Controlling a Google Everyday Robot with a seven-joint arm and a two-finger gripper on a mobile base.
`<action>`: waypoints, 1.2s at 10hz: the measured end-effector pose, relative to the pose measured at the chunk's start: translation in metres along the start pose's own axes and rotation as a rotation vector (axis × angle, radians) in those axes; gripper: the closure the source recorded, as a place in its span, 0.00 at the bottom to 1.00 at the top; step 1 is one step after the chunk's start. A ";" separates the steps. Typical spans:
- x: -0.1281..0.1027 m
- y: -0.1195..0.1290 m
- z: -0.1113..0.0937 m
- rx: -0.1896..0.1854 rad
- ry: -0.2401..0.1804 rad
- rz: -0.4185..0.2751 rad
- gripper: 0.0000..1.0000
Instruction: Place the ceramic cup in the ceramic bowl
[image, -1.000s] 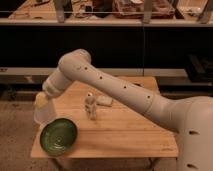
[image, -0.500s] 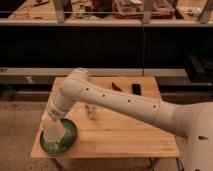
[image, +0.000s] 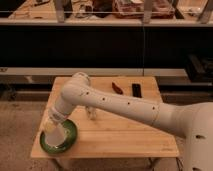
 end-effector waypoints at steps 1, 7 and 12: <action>-0.004 0.007 0.012 -0.004 -0.017 0.005 0.58; -0.037 0.055 0.067 -0.024 -0.101 0.119 0.20; -0.020 0.068 0.064 -0.052 -0.046 0.166 0.20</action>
